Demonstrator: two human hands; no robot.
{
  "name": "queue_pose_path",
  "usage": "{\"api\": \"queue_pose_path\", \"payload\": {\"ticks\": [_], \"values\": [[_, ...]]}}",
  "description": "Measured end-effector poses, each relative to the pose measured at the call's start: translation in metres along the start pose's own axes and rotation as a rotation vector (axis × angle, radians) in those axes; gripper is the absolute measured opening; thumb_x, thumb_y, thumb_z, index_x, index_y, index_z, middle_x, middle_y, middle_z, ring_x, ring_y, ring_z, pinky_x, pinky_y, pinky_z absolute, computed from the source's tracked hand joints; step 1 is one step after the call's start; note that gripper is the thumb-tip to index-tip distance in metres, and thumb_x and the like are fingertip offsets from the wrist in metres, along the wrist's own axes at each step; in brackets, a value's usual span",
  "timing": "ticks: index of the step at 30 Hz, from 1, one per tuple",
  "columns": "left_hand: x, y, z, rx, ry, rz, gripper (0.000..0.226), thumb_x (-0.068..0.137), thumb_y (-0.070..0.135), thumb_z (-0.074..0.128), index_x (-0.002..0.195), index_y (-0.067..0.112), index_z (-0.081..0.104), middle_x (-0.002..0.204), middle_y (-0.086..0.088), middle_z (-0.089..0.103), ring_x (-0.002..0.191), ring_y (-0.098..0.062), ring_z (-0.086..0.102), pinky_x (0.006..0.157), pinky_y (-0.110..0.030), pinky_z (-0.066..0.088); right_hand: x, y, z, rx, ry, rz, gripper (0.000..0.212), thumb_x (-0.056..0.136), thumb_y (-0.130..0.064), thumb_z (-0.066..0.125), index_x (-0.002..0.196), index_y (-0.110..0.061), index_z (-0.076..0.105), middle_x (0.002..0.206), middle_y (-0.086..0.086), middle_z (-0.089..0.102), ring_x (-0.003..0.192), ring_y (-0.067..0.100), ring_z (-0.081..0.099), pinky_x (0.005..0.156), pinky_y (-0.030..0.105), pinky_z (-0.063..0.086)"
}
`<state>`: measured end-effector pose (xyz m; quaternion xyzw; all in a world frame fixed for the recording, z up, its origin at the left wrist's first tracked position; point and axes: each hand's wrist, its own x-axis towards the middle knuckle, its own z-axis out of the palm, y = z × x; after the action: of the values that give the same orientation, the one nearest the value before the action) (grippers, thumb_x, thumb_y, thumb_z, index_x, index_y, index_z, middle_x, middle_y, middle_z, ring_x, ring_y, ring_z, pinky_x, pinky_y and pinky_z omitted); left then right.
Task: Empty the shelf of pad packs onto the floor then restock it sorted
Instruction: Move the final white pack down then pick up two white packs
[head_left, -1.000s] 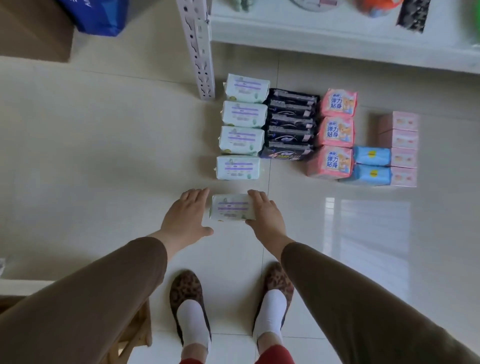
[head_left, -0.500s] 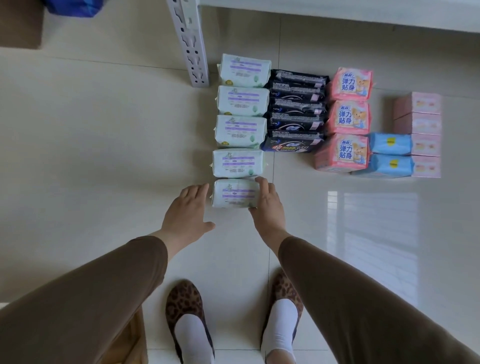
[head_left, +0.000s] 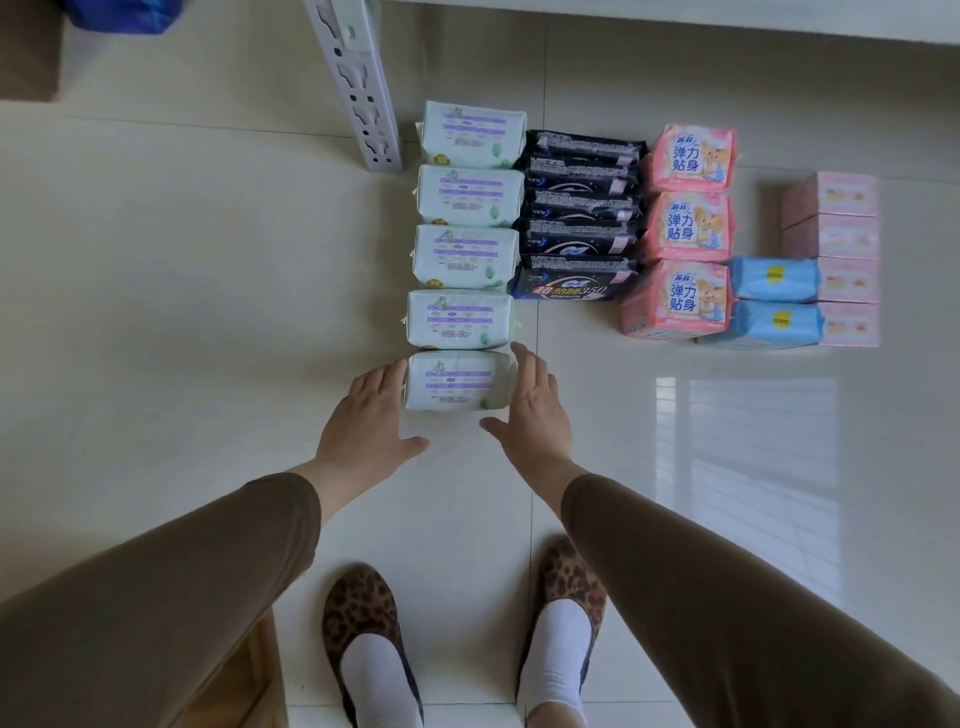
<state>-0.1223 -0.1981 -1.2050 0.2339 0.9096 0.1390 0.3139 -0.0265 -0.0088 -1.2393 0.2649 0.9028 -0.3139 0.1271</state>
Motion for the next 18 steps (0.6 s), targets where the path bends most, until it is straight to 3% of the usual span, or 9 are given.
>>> {"api": "queue_pose_path", "payload": {"ticks": [3,5,10,18], "values": [[0.001,-0.002,-0.004,-0.112,0.031,0.007,0.1,0.079,0.041,0.077,0.155,0.018,0.016,0.155,0.001,0.028,0.141,-0.02,0.025,0.111,-0.032,0.031,-0.003,0.01,-0.009,-0.028,-0.04,-0.051,0.114,0.068,-0.036,0.088,0.154,-0.023,0.014,0.155,-0.002,0.025,0.136,0.02,0.031,0.108,0.034,0.041],[0.005,-0.006,-0.009,-0.147,0.074,0.029,0.096,0.083,0.041,0.074,0.156,0.019,0.015,0.157,0.002,0.024,0.143,-0.019,0.024,0.113,-0.034,0.03,-0.003,0.015,-0.014,-0.028,-0.059,-0.083,0.113,0.069,-0.04,0.087,0.154,-0.026,0.014,0.157,-0.001,0.023,0.139,0.021,0.028,0.112,0.036,0.035],[0.032,-0.008,-0.025,-0.159,0.184,0.141,0.081,0.087,0.035,0.071,0.153,0.024,0.025,0.154,0.006,0.027,0.14,-0.016,0.028,0.111,-0.031,0.031,0.003,0.018,-0.019,-0.028,-0.018,-0.164,0.098,0.069,-0.044,0.085,0.147,-0.027,0.028,0.147,-0.004,0.034,0.13,0.018,0.034,0.108,0.034,0.039],[0.081,-0.003,-0.038,-0.034,0.154,0.294,0.072,0.087,0.033,0.07,0.15,0.028,0.036,0.144,0.003,0.036,0.134,-0.018,0.03,0.109,-0.033,0.035,0.014,0.007,-0.009,0.0,-0.02,-0.233,0.084,0.066,-0.038,0.087,0.134,-0.024,0.039,0.133,-0.005,0.041,0.115,0.018,0.04,0.09,0.033,0.049]]}}
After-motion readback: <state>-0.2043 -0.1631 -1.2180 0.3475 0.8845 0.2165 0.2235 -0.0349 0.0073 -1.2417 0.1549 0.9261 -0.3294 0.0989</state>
